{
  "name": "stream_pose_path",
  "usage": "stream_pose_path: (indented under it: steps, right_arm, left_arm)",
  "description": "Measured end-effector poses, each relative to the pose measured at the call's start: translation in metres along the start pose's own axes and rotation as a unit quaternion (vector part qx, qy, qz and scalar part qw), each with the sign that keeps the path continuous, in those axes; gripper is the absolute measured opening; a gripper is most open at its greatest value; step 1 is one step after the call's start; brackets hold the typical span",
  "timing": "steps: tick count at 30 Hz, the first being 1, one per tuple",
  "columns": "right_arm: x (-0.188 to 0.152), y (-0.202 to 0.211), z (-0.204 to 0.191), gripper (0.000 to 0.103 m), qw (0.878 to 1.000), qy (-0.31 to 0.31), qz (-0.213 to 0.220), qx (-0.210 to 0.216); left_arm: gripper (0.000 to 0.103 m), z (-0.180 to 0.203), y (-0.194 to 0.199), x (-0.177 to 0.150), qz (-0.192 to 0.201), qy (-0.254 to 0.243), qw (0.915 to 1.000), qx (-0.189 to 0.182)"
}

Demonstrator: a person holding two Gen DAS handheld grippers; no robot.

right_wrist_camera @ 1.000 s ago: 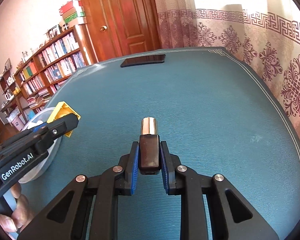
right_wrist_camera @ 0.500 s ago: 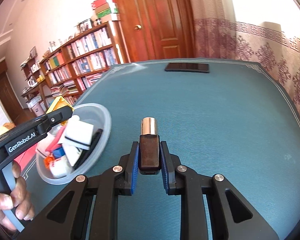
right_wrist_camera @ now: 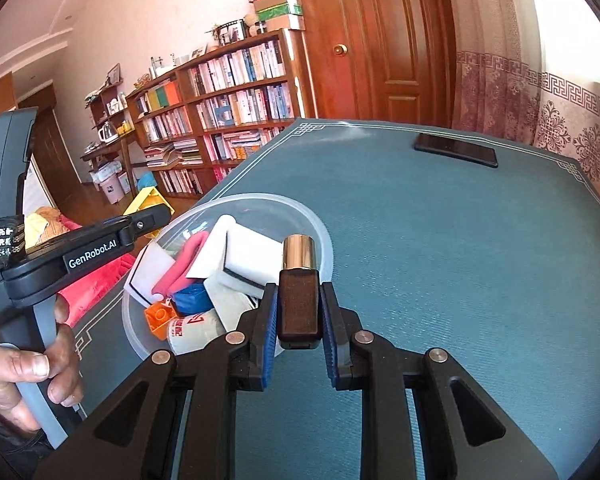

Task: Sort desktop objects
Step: 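Carry the yellow brick and brown bottle over the clear bowl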

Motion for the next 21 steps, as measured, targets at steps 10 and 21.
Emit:
stream_pose_path:
  steps: [10,21]
  right_arm:
    - [-0.011,-0.018,-0.031,0.022,0.999,0.023,-0.034,0.035]
    - [-0.020,-0.046,-0.037,0.022,0.997,0.021,-0.068,0.041]
  left_arm:
    - [0.026,-0.002,-0.013,-0.011,-0.023,-0.002,0.9997,-0.007]
    - [0.026,-0.003,-0.022,-0.017,-0.036,-0.002,0.9993,-0.013]
Point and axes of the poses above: each gripper's, at about its wrist camera, not at the fingertips, and y roughly against the way its jaws point, z to its right, x to its top, the point moved 5 cm from there along -y, roughly the way its jaws point, and after that the axes turned 15 degrees about -y, right-handed, at the moved point
